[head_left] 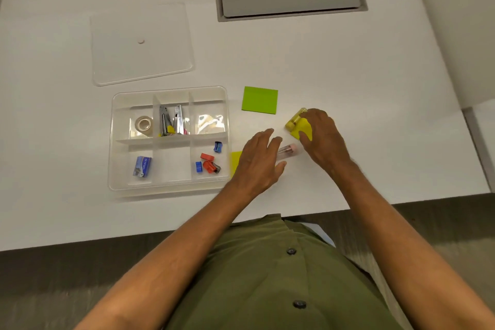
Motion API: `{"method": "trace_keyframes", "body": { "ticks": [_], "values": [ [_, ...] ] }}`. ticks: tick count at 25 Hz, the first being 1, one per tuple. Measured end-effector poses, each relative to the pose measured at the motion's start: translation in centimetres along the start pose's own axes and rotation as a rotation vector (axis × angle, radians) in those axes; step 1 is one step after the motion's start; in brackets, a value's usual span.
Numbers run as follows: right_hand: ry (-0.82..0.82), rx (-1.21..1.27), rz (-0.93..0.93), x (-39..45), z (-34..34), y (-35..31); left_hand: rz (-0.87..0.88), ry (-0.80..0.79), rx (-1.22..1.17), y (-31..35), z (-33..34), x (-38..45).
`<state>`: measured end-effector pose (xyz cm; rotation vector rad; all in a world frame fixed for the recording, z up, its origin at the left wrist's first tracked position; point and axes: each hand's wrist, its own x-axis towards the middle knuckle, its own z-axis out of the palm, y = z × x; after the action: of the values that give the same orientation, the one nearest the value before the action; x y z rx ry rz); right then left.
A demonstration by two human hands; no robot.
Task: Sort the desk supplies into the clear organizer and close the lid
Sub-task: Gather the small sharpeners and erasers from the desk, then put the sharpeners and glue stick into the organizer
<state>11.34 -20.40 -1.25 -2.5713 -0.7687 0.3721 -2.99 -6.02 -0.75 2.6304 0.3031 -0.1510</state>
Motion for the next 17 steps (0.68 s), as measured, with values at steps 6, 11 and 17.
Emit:
{"method": "trace_keyframes", "body": {
  "ticks": [6,11,17],
  "values": [
    [-0.098,-0.072,-0.128,2.9,1.1,1.7,-0.009,-0.069,0.145,0.9,3.0,3.6],
    [-0.11,-0.192,-0.219,4.6,2.2,2.6,-0.017,-0.022,0.146,0.5,4.3,5.0],
    [-0.05,-0.206,-0.316,5.4,2.3,3.1,-0.063,0.017,-0.036,0.5,3.3,5.0]
  ]
}}
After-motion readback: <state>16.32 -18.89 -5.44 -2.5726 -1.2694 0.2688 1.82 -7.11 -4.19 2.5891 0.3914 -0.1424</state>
